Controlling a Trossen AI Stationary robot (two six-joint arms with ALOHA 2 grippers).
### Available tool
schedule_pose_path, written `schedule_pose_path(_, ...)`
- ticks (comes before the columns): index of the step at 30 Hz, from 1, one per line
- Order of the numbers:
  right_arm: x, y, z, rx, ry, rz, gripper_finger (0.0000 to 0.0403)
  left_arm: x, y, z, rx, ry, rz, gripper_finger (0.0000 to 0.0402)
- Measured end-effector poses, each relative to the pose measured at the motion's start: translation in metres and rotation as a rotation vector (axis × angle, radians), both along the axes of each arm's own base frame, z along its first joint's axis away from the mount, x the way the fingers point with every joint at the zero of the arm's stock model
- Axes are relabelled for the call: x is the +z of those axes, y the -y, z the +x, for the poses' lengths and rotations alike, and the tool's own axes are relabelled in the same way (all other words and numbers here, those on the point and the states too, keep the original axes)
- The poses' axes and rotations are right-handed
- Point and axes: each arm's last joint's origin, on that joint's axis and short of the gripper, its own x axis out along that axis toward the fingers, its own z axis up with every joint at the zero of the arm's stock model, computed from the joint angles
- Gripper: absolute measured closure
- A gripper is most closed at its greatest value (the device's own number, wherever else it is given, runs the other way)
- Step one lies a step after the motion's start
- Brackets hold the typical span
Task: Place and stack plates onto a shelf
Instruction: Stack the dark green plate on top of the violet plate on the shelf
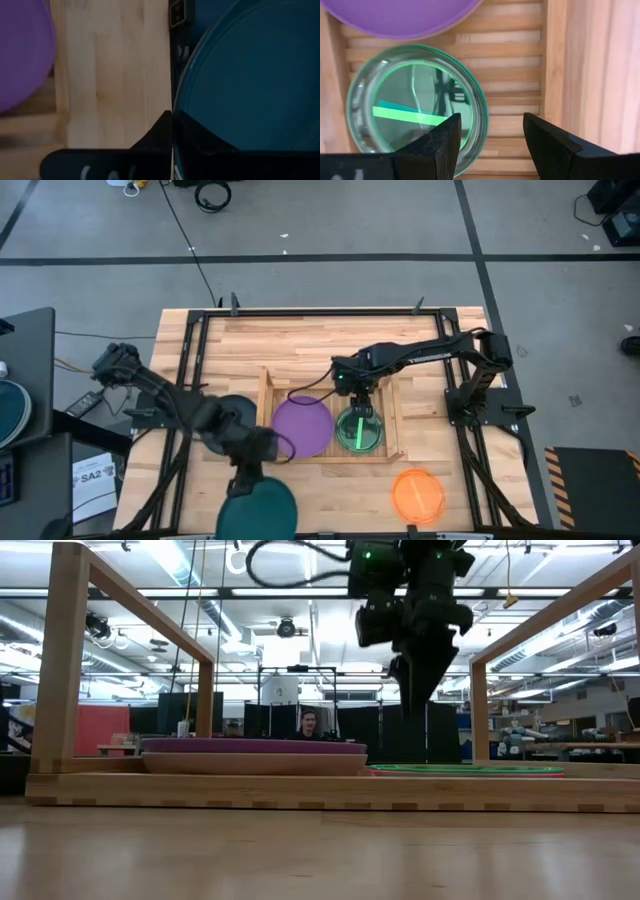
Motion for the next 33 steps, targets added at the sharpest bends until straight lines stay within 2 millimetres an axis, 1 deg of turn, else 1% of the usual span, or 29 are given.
schedule_pose_path(5,0.024,-0.001,-0.01,0.0,0.076,-0.006,0.0184,0.012,-0.031,0.018,0.007,0.069,-0.022,0.0386)
schedule_pose_path(10,0.057,-0.002,-0.027,0.0,0.182,-0.013,0.0184,0.019,-0.064,0.031,0.034,0.143,0.01,0.0386)
schedule_pose_path(15,0.094,-0.003,-0.054,-0.009,0.309,-0.043,0.0184,0.021,-0.096,0.038,0.078,0.187,0.056,0.0386)
schedule_pose_path(22,0.142,-0.003,-0.1,-0.058,0.495,-0.147,0.0184,0.021,-0.138,0.043,0.138,0.23,0.129,0.0386)
schedule_pose_path(28,0.168,-0.005,-0.136,-0.073,0.628,-0.164,0.0184,0.02,-0.171,0.043,0.201,0.256,0.229,0.0386)
schedule_pose_path(33,0.18,-0.007,-0.156,-0.1,0.698,-0.151,0.0184,0.02,-0.192,0.041,0.246,0.264,0.337,0.0386)
